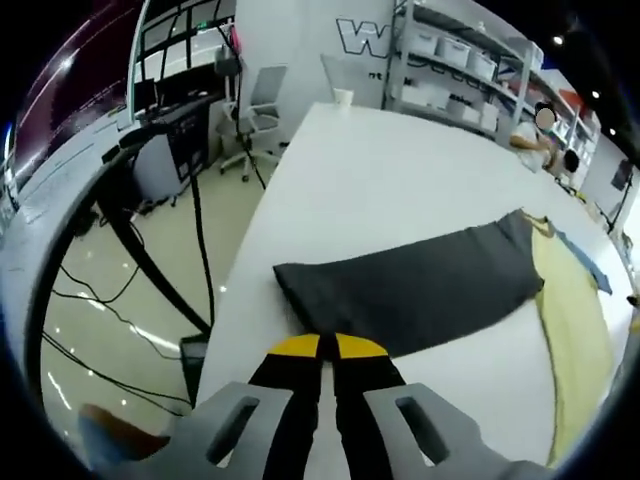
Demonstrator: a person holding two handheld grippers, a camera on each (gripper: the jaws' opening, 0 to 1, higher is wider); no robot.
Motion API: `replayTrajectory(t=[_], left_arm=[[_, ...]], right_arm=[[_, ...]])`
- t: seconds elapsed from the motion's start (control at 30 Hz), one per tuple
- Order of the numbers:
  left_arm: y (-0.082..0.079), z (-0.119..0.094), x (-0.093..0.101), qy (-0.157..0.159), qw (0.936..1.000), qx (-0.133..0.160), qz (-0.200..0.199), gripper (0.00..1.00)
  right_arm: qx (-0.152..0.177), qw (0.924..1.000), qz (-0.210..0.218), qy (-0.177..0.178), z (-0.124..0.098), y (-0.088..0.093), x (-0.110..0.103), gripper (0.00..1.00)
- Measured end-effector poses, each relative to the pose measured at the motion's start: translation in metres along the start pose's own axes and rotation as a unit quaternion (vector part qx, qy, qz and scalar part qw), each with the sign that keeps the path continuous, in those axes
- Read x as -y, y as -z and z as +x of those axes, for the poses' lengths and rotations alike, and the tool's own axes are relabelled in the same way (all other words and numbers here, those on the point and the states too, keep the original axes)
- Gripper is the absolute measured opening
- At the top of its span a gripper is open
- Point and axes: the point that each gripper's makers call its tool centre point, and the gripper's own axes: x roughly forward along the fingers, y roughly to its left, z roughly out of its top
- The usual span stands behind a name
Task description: Fold the garment on the visible template until the final outline fits inside the template.
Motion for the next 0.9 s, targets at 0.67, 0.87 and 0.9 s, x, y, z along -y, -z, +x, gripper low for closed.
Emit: replayTrajectory(t=[0.67, 0.87, 0.9], left_arm=[[-0.091, -0.029, 0.087, 0.126, 0.9855, 0.112, 0.02, 0.08], [-0.108, -0.038, 0.114, 0.159, 0.9784, 0.129, 0.027, 0.08], [-0.11, -0.04, 0.119, 0.164, 0.9772, 0.131, 0.03, 0.08]], right_arm=[[0.011, 0.9999, 0.004, -0.005, -0.001, 0.0, -0.003, 0.77], [0.012, 0.9999, 0.005, -0.006, -0.002, 0.002, -0.002, 0.78], [0.012, 0.9999, 0.004, -0.007, -0.002, 0.002, -0.003, 0.78]])
